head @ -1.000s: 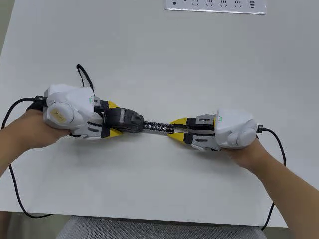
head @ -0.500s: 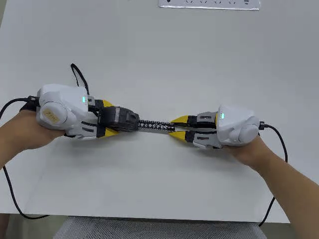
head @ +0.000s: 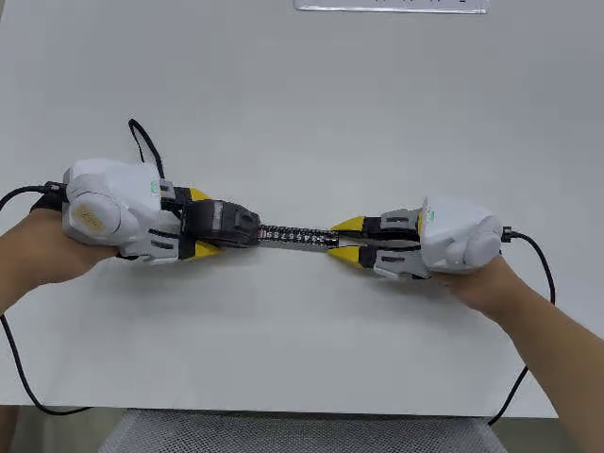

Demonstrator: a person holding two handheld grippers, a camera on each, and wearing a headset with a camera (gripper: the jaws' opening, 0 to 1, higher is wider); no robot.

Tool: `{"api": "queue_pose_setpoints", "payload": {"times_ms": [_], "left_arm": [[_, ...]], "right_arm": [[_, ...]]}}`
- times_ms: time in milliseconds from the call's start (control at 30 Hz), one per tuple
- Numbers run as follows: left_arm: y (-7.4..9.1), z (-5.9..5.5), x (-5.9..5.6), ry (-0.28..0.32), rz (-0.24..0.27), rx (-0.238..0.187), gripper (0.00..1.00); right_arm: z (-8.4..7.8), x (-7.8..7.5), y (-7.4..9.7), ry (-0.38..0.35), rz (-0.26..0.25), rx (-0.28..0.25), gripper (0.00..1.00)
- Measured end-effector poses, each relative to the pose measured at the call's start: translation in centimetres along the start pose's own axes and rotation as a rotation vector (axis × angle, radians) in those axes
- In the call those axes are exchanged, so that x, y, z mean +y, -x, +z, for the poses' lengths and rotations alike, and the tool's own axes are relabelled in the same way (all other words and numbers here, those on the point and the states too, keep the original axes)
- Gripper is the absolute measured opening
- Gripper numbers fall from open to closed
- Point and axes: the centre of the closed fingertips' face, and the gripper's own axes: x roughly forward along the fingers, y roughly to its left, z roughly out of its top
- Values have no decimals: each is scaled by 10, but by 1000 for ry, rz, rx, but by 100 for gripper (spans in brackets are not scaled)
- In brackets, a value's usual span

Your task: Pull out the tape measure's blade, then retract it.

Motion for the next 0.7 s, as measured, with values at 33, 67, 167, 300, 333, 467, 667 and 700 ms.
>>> {"api": "queue_pose_setpoints", "payload": {"times_ms": [33, 67, 167, 300, 333, 467, 667, 700], "left_arm": [[0, 0, 0, 0, 0, -1, 31], [0, 0, 0, -1, 0, 0, 31], [0, -1, 0, 2, 0, -2, 31], [0, 0, 0, 1, 0, -3, 31], [0, 0, 0, 1, 0, -3, 31], [0, 1, -1, 2, 0, -3, 31], [0, 0, 0, 4, 1, -6, 31], [0, 0, 0, 4, 1, -6, 31]], "right_arm": [[-1, 1, 2, 1, 0, -1, 10], [-1, 0, 2, -2, 1, -2, 10], [-2, 0, 5, -10, -1, -2, 10], [-3, 0, 9, -17, -1, -4, 10], [-4, 0, 9, -18, -1, -3, 10], [-5, -1, 13, -28, -2, -4, 10], [-6, -3, 16, -39, -4, -6, 10], [-6, -3, 17, -39, -4, -5, 10]]}}
